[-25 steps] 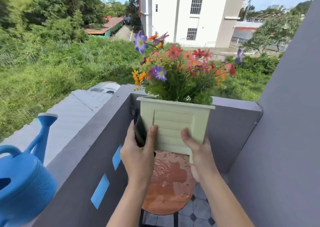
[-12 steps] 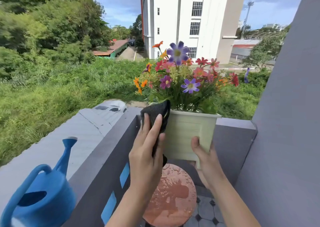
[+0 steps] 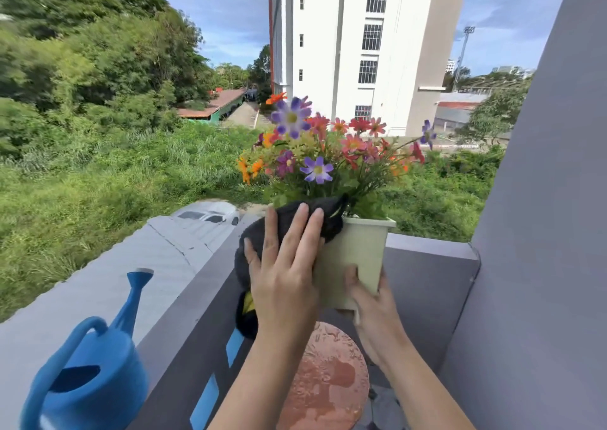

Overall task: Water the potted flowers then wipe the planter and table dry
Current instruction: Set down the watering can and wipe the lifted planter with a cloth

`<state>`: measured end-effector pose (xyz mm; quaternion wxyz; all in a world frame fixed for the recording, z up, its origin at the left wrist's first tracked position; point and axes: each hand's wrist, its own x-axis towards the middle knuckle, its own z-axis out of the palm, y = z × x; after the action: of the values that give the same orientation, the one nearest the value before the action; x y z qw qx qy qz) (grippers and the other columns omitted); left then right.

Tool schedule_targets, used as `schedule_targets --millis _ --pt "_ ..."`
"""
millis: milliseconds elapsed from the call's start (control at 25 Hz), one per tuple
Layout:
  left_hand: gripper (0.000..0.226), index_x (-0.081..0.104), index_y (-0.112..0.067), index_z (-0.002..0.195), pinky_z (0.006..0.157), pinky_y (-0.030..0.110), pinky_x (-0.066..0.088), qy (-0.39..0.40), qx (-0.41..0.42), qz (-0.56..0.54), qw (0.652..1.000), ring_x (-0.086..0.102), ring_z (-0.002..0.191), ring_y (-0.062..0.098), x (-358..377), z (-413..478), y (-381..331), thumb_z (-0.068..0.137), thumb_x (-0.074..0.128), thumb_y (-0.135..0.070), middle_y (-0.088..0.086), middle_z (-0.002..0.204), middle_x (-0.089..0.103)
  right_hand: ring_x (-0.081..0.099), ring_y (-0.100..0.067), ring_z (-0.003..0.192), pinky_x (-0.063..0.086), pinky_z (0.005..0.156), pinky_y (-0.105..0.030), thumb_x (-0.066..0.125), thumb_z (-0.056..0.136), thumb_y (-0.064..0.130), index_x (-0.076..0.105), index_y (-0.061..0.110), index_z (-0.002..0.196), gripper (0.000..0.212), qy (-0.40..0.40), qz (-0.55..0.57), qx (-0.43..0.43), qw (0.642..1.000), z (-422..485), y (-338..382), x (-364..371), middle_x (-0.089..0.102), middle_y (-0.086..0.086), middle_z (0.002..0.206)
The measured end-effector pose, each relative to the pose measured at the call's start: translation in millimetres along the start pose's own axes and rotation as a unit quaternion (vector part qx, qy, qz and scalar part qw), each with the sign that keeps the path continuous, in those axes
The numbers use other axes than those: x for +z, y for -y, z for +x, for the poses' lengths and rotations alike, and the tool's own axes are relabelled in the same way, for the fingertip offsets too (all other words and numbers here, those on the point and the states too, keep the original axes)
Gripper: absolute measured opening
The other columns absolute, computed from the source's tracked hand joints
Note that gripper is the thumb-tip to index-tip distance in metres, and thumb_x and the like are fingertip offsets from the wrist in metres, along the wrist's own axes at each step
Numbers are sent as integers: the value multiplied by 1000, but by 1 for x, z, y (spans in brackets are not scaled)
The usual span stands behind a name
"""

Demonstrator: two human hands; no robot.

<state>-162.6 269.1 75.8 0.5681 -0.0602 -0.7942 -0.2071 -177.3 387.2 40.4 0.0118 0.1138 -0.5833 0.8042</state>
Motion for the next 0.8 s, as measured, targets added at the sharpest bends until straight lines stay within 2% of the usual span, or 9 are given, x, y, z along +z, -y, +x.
schedule_targets --millis 80,160,240,320,360,480,600,720,800 --pt "36 56 -19 128 106 18 33 -17 -73 -106 992 31 138 18 -10 11 0 100 36 -30 -10 134 52 57 -23 121 50 83 -35 80 48 68 42 35 136 101 10 -8 28 1000 4 9 -10 63 2 129" --pt "29 58 -28 123 97 2 29 -5 -152 -216 964 37 135 7 -23 17 -4 98 44 -28 -24 128 53 62 -21 114 52 69 -28 82 36 70 49 32 127 104 24 -1 66 998 5 15 -21 65 1 123" --pt "24 61 -37 112 85 3 38 0 -209 -274 939 54 114 -5 -35 20 -6 96 44 -29 -36 109 60 65 -22 109 59 74 -33 84 36 67 52 25 124 103 37 18 95 995 3 14 -27 67 -5 121" --pt "22 60 -43 99 74 2 39 6 -229 -302 925 56 92 -17 -38 18 -4 95 43 -29 -41 92 61 65 -26 110 56 87 -42 83 42 66 52 17 129 105 36 23 116 992 0 6 -34 66 -10 124" --pt "22 58 -45 97 73 2 39 15 -233 -311 921 55 88 -19 -38 16 -1 94 43 -29 -42 91 61 64 -26 109 54 88 -44 83 42 67 53 16 129 105 38 27 123 991 -3 2 -36 66 -10 123" --pt "24 60 -41 100 77 3 38 41 -220 -287 931 54 93 -20 -31 8 13 95 43 -25 -43 95 60 69 -20 100 57 72 -35 87 34 62 56 20 124 104 60 88 154 982 -12 -7 -42 72 -2 113" --pt "25 57 -37 112 74 1 37 25 -258 -246 934 56 94 -12 -24 -6 27 97 41 -25 -28 101 62 73 -14 88 58 60 -28 91 25 55 58 20 115 102 87 139 160 973 -20 -4 -45 77 1 98" --pt "28 58 -18 119 66 14 34 26 -389 -193 901 57 94 11 -18 -17 34 101 38 -25 -5 104 66 73 -14 85 58 60 -27 92 22 53 58 17 112 103 88 149 158 972 -22 -5 -45 77 0 93" --pt "35 57 -15 124 66 17 32 57 -441 -180 877 57 90 9 -19 -24 25 101 36 -30 1 108 67 73 -15 84 58 60 -27 93 21 52 59 16 111 102 83 155 159 972 -23 -6 -43 77 -1 92"
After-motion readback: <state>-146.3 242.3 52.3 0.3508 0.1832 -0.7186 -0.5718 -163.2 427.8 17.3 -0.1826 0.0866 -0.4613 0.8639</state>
